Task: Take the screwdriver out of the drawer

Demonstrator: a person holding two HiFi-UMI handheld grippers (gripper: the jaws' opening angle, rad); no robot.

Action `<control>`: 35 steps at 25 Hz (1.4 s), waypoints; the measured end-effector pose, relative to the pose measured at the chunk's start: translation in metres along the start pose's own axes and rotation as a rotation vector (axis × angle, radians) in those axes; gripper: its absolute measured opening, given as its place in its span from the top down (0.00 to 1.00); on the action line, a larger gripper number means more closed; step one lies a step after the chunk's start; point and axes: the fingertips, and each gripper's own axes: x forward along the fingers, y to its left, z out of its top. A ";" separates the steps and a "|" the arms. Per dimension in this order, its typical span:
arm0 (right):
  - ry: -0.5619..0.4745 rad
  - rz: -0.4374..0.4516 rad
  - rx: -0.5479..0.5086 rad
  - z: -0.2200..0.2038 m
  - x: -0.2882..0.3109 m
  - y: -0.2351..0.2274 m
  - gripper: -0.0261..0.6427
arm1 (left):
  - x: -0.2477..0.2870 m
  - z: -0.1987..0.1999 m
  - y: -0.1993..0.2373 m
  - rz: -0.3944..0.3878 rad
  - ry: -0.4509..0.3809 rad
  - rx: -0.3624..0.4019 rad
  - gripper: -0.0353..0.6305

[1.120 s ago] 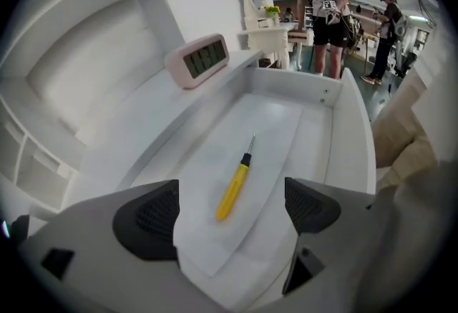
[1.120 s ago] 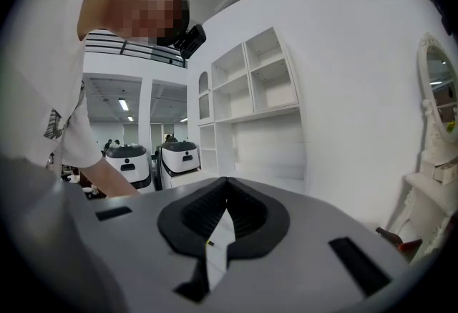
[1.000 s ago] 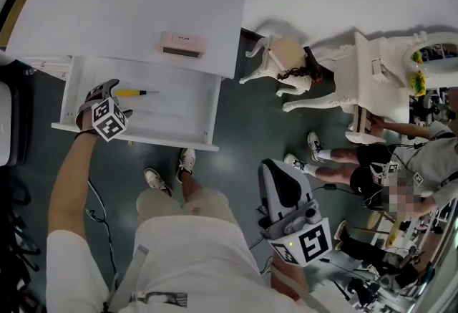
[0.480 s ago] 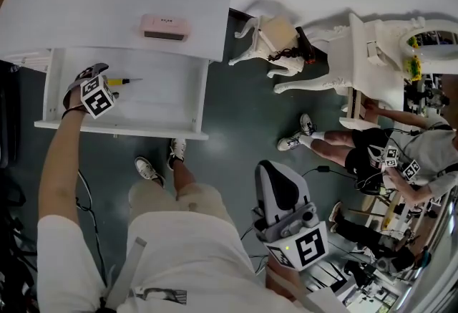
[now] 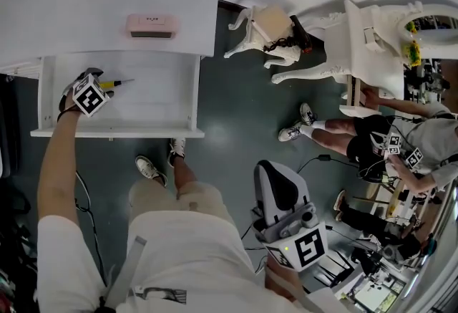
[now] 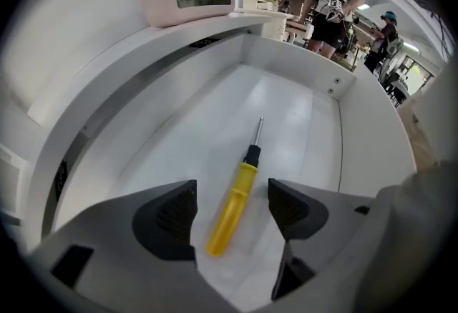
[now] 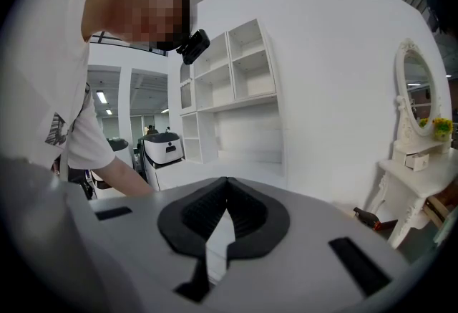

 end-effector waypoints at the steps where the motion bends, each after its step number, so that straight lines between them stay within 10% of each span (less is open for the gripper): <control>1: 0.001 -0.002 0.002 -0.001 0.001 0.000 0.95 | 0.000 0.000 0.000 -0.007 -0.003 -0.002 0.47; 21: -0.016 -0.034 0.020 0.000 -0.011 -0.006 0.95 | -0.002 -0.002 -0.017 -0.017 -0.089 -0.093 0.72; 29: -0.032 -0.025 0.012 0.003 -0.018 -0.003 0.95 | -0.002 0.000 -0.026 0.086 -0.037 0.035 0.82; 35: -0.043 -0.017 0.008 0.004 -0.024 0.003 0.95 | -0.018 0.005 -0.016 0.154 -0.065 -0.019 0.82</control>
